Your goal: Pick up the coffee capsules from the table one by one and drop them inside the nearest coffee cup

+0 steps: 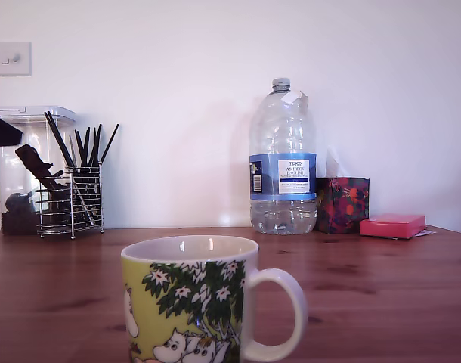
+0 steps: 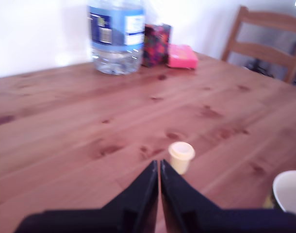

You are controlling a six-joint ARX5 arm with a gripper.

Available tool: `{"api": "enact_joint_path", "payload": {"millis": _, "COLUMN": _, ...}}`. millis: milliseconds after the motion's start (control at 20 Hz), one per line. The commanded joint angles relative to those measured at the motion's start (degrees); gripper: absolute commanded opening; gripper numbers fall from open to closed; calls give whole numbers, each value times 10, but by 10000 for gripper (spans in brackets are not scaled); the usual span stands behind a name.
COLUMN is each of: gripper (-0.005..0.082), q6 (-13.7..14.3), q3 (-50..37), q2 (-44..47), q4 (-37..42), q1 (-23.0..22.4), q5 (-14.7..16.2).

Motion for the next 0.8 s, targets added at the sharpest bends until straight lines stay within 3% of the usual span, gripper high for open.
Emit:
{"api": "enact_joint_path", "payload": {"millis": 0, "gripper": -21, "q6": 14, "q3": -10, "q2": 45, "q4": 44, "q1": -11, "q5": 14}}
{"api": "enact_joint_path", "payload": {"millis": 350, "gripper": -21, "q6": 24, "q3": -8, "q2": 230, "q4": 219, "q1": -83, "q5": 15}}
{"api": "enact_joint_path", "payload": {"millis": 600, "gripper": -1, "q6": 35, "q3": 22, "q2": 329, "q4": 247, "q1": -105, "q5": 15}}
{"api": "enact_joint_path", "payload": {"millis": 650, "gripper": 39, "q6": 35, "q3": 31, "q2": 343, "q4": 247, "q1": -105, "q5": 15}}
{"api": "enact_joint_path", "payload": {"millis": 750, "gripper": 275, "q6": 36, "q3": 48, "q2": 367, "q4": 248, "q1": -109, "q5": 15}}
